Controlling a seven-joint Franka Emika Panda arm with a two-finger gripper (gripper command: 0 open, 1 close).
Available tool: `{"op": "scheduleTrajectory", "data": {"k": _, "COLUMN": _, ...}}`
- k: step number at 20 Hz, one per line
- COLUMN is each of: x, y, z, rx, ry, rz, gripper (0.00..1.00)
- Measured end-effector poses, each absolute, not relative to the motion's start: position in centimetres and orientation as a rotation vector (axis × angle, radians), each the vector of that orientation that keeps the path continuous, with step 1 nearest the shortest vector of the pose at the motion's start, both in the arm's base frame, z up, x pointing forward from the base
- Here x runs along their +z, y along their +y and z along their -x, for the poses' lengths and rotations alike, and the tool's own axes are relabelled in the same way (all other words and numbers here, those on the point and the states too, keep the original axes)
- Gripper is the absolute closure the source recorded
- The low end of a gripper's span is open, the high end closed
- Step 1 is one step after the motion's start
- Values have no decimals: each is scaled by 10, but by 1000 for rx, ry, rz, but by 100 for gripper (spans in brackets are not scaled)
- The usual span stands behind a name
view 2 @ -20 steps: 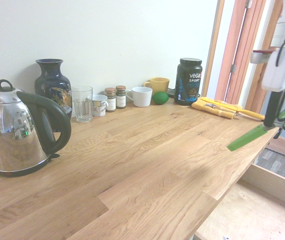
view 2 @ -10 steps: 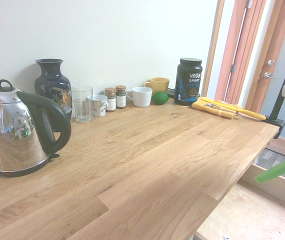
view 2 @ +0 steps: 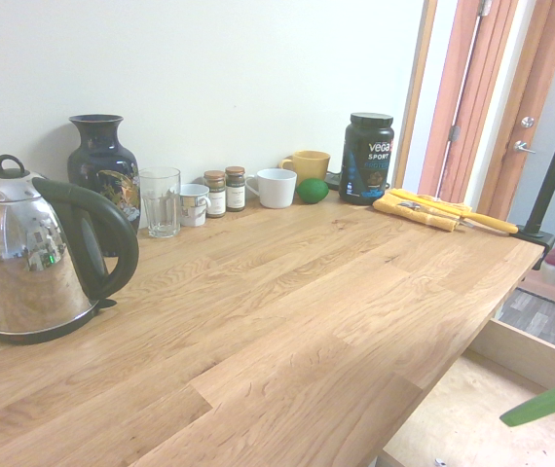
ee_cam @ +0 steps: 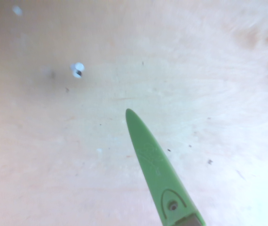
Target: Put scissor in the drawer
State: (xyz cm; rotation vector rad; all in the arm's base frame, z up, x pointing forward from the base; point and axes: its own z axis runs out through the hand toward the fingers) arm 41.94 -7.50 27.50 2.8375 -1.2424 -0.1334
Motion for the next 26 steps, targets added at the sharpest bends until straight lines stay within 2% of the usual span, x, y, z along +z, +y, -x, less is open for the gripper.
{"op": "scheduleTrajectory", "data": {"k": 5, "x": 238, "y": -75, "z": -421, "rx": -171, "ry": -1236, "rz": -2827, "gripper": 100}}
{"op": "scheduleTrajectory", "data": {"k": 26, "x": 165, "y": -87, "z": -439, "rx": -190, "ry": -1268, "rz": -2829, "gripper": 100}}
